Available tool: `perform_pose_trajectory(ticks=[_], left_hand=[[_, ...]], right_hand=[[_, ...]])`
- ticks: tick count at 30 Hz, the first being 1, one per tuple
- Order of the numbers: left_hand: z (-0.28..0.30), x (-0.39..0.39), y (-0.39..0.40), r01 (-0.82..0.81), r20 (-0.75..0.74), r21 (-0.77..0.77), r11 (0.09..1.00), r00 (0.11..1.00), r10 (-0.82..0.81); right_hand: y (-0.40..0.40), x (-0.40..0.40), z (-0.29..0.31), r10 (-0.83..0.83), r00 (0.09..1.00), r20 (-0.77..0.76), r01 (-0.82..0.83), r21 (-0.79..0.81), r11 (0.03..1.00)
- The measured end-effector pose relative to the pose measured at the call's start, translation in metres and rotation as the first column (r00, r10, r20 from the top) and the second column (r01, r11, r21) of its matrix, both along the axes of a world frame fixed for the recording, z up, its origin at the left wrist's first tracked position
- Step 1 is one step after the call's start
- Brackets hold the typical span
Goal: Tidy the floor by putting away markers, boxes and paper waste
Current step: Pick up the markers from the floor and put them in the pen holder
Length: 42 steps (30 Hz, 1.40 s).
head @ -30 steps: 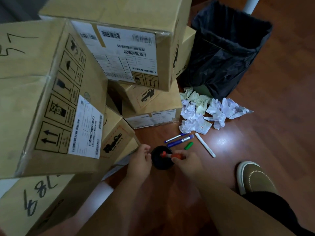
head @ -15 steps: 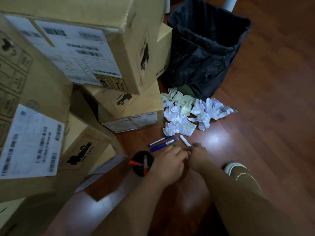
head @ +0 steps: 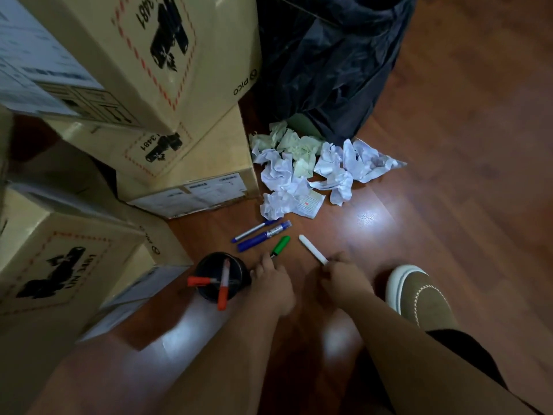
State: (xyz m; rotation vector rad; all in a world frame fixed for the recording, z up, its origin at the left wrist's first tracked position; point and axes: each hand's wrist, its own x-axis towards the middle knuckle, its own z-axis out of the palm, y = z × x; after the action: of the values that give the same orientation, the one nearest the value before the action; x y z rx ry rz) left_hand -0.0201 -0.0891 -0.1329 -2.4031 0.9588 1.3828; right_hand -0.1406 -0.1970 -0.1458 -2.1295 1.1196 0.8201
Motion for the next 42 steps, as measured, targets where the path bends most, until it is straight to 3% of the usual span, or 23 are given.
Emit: perform_pose_trajectory(ticks=[7,13,17,19,22,25,28,30,33,38,42], left_hand=[[0.001,-0.001,0.010,0.031,0.018,-0.139,0.990,0.999,-0.028],[0.009,-0.011,0.021,-0.105,0.008,-0.340,0.934,0.993,0.115],[0.035,-0.014,0.031,-0.466,-0.225,-0.417,0.780,0.885,0.408],[0.051,-0.009,0.039,-0.548,-0.307,-0.466,0.694,0.836,0.454],[0.084,0.007,0.054,-0.548,-0.262,-0.590,0.593,0.824,0.502],[0.107,0.030,0.070,-0.604,-0.250,-0.653,0.457,0.742,0.622],[0.114,0.057,0.089,-0.678,-0.238,-0.620,0.395,0.643,0.728],[0.117,0.069,0.097,-0.685,-0.201,-0.609,0.400,0.621,0.757],[0.115,0.082,0.103,-0.623,-0.101,-0.620,0.476,0.665,0.740],[0.108,0.093,0.105,-0.556,-0.031,-0.583,0.592,0.743,0.668],[0.099,0.099,0.108,-0.546,-0.070,-0.593,0.592,0.767,0.637]], right_hand=[[0.006,-0.029,0.004,-0.154,0.984,-0.095,0.157,0.027,0.987],[0.015,-0.038,0.011,-0.365,0.931,0.014,0.361,0.117,0.925],[0.007,-0.034,0.033,-0.482,0.872,0.086,0.461,0.187,0.867],[0.001,-0.027,0.052,-0.507,0.853,0.122,0.480,0.196,0.855],[-0.002,-0.012,0.080,-0.522,0.827,0.209,0.469,0.256,0.845],[0.009,0.013,0.111,-0.492,0.818,0.299,0.413,0.292,0.863],[0.027,0.041,0.133,-0.422,0.830,0.366,0.353,0.241,0.904],[0.042,0.057,0.140,-0.333,0.863,0.380,0.268,0.215,0.939],[0.062,0.075,0.144,-0.206,0.916,0.344,0.163,0.150,0.975],[0.082,0.092,0.136,-0.157,0.931,0.330,0.134,0.093,0.987],[0.089,0.099,0.125,-0.167,0.917,0.362,0.137,0.108,0.985]])
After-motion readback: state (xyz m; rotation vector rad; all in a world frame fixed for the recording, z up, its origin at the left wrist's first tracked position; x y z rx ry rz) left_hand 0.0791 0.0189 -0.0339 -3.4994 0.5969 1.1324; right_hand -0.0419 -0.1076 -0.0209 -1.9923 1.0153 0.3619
